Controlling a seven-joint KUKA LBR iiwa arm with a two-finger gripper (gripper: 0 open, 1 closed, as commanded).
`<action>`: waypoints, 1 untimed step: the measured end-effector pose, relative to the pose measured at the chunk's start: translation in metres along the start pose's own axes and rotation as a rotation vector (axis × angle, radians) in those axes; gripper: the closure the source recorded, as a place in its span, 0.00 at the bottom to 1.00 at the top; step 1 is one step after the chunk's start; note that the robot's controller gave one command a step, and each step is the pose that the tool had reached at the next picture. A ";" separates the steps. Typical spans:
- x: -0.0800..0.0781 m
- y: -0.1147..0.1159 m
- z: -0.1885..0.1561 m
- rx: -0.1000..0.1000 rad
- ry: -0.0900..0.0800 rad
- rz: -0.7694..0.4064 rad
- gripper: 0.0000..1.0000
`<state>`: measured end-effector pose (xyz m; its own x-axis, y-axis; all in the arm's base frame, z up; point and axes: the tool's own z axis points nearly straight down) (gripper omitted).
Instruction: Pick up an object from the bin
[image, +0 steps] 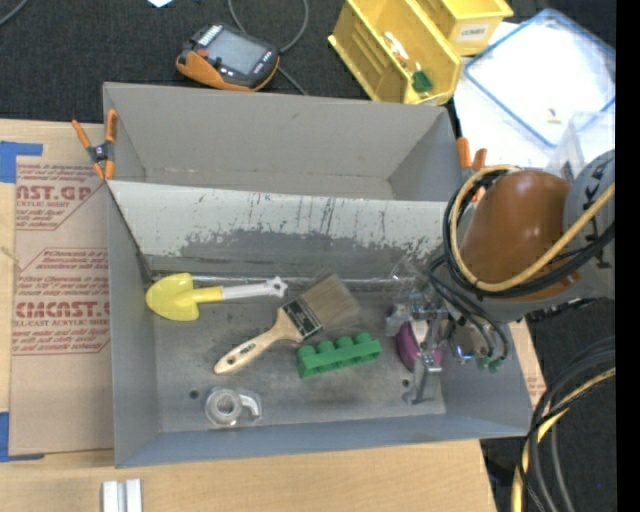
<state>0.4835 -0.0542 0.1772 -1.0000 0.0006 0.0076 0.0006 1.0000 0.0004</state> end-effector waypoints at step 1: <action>-0.002 0.000 -0.004 0.001 -0.008 -0.001 0.00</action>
Offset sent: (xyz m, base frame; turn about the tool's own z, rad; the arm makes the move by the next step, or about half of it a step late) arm 0.0385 0.0506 -0.1072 -0.0778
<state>0.4854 -0.0540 0.1810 -1.0000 -0.0004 -0.0004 -0.0004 1.0000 -0.0004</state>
